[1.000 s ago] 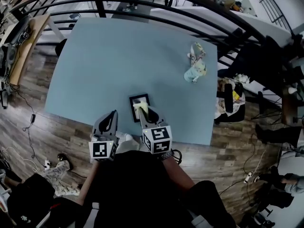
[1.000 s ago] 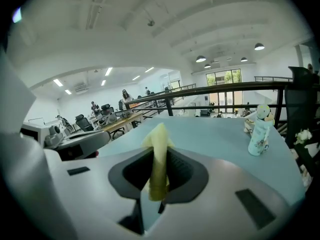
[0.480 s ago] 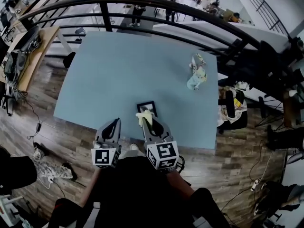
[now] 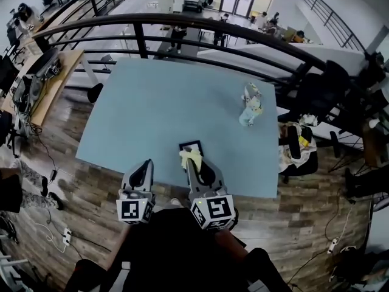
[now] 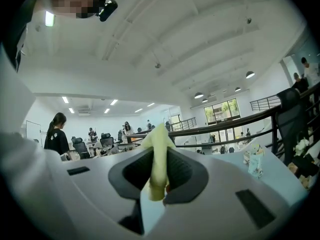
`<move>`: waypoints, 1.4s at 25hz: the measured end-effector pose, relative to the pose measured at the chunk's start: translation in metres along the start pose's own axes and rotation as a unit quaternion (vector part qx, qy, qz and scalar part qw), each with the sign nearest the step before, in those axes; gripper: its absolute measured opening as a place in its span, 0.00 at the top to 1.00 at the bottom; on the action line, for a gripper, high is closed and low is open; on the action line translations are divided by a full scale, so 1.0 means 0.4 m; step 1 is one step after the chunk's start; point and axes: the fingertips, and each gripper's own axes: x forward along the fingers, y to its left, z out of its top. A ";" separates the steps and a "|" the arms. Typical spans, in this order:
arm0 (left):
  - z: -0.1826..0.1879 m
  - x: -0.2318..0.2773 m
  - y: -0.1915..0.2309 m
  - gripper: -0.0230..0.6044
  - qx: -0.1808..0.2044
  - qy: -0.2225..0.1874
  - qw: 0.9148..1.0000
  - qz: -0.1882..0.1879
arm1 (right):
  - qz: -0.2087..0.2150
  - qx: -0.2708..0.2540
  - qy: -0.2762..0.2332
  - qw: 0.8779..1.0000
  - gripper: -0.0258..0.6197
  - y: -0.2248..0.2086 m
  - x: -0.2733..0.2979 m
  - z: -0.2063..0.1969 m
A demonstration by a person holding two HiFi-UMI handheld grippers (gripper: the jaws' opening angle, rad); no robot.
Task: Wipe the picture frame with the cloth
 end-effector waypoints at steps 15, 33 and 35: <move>0.006 -0.012 -0.016 0.97 0.005 0.005 1.000 -0.001 | 0.001 -0.026 -0.014 1.000 0.87 0.034 -0.020 0.006; -0.005 -0.004 -0.070 0.97 0.004 0.008 1.000 -0.026 | 0.008 -0.018 -0.011 1.000 0.87 0.024 -0.030 -0.017; -0.015 -0.005 -0.060 0.97 0.007 0.018 1.000 -0.017 | 0.007 -0.017 -0.010 1.000 0.87 0.024 -0.030 -0.019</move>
